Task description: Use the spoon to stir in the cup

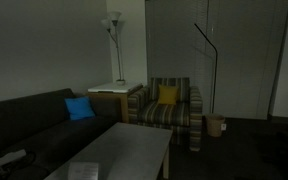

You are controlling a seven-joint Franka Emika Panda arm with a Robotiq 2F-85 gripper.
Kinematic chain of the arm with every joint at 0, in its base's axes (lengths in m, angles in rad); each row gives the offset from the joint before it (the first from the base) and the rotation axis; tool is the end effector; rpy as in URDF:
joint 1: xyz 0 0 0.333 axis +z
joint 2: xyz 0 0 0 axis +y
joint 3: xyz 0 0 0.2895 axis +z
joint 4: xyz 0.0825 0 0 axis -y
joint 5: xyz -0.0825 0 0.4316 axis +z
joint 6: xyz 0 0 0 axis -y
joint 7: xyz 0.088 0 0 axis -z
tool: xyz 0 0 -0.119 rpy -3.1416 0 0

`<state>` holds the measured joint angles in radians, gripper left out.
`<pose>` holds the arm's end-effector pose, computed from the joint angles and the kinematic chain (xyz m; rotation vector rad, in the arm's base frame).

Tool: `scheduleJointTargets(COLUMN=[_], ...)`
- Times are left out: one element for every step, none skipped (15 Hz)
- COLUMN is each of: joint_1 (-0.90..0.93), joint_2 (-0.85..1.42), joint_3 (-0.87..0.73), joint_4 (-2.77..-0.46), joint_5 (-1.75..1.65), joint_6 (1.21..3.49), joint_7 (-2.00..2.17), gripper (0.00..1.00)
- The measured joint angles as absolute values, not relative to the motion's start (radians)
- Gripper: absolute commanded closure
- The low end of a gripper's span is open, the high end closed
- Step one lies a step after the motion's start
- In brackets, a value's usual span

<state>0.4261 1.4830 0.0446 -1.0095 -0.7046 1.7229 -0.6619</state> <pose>0.5850 0.2176 -0.1519 1.7926 1.6807 -1.0372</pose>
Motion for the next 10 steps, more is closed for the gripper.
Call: scheduleJointTargets(joint_1=[0.426, 0.427, 0.429, 0.431, 0.434, 0.437, 0.443, 0.450, 0.459, 0.469], joint_2=[1.483, 1.483, 1.483, 1.483, 1.482, 1.482, 1.481, 1.481, 1.479, 1.477], joint_3=[0.045, 0.045, 0.045, 0.045, 0.045, 0.045, 0.045, 0.045, 0.045, 0.045], joint_4=[-1.009, -1.009, -1.009, -1.008, -1.006, -1.004, -1.001, -0.996, -0.989, -0.982], joint_5=[-0.704, -0.704, -0.704, -0.704, -0.704, -0.704, -0.704, -0.704, -0.704, -0.704], joint_6=[1.722, 1.722, 1.722, 1.720, 1.718, 1.714, 1.704, 1.683, 1.651, 1.611], joint_7=[-0.661, -0.661, -0.660, -0.660, -0.659, -0.659, -0.658, -0.658, -0.658, -0.658], gripper=[0.96, 0.96, 0.96, 0.96, 0.96, 0.96, 0.96, 0.96, 0.96, 0.96])
